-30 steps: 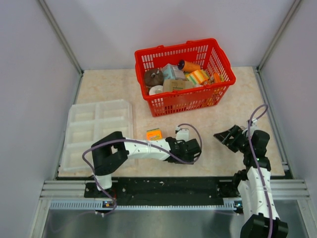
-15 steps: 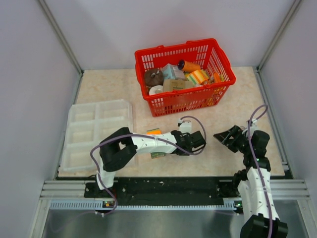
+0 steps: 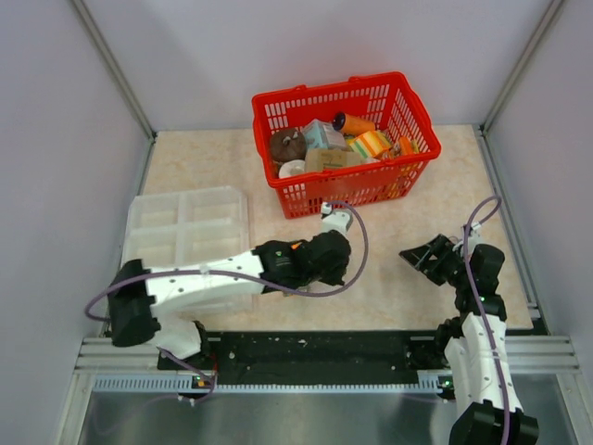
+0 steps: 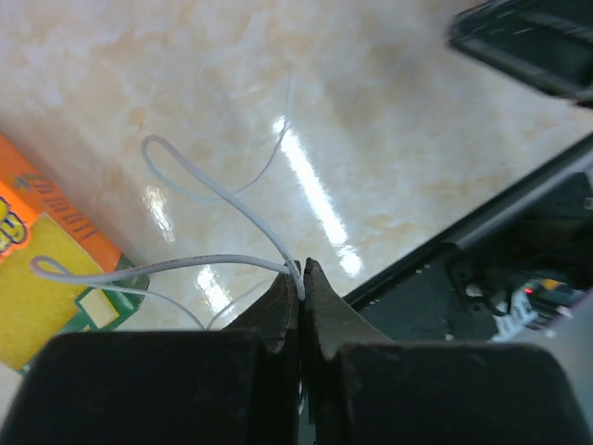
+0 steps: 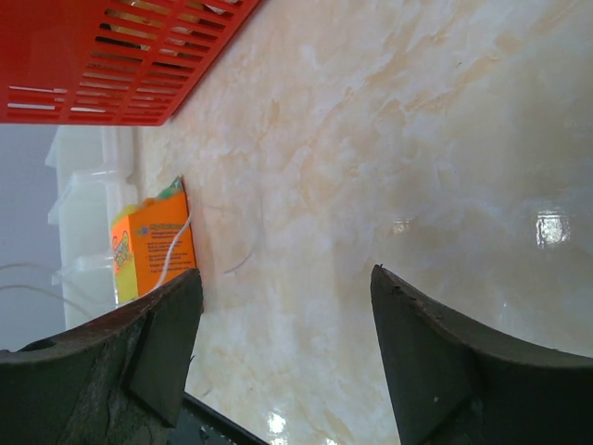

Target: Untangle the cables

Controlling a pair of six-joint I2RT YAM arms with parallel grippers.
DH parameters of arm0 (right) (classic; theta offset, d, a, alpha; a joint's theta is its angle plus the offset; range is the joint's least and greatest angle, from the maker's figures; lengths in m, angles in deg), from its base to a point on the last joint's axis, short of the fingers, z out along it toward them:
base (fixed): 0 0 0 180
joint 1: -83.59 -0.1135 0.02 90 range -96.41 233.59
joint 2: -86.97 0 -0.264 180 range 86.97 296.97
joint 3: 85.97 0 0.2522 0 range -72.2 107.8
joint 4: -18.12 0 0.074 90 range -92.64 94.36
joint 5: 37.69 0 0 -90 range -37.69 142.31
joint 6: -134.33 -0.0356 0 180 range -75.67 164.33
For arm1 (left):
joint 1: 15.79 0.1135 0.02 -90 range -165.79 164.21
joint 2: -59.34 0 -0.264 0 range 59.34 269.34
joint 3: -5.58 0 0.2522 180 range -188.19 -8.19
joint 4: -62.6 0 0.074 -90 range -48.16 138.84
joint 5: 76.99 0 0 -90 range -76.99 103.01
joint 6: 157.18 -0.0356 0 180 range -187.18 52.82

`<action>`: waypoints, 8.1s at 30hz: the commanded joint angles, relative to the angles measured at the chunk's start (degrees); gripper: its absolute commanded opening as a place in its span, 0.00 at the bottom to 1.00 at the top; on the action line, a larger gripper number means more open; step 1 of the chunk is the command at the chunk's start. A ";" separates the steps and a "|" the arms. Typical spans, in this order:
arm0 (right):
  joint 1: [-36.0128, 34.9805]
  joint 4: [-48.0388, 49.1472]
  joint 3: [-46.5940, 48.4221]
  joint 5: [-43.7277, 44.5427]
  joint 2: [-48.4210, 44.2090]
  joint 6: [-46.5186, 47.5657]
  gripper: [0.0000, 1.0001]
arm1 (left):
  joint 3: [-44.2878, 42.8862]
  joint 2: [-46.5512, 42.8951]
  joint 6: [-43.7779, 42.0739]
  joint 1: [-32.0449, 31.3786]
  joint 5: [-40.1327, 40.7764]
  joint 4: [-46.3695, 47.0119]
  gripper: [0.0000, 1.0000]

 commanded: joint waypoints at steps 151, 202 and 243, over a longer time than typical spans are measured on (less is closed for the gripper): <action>-0.46 5.27 -1.17 -2.83 -0.68 -1.14 0.72 | 27.79 -17.24 13.37 75.01 -16.68 22.80 0.45; -34.64 2.15 8.04 17.27 9.27 -8.26 0.14 | 30.24 -34.81 -3.07 49.14 -37.01 23.57 0.47; -29.20 -6.24 3.85 16.69 -4.89 -21.71 0.00 | 21.02 -9.17 -5.54 7.77 -33.74 36.44 0.50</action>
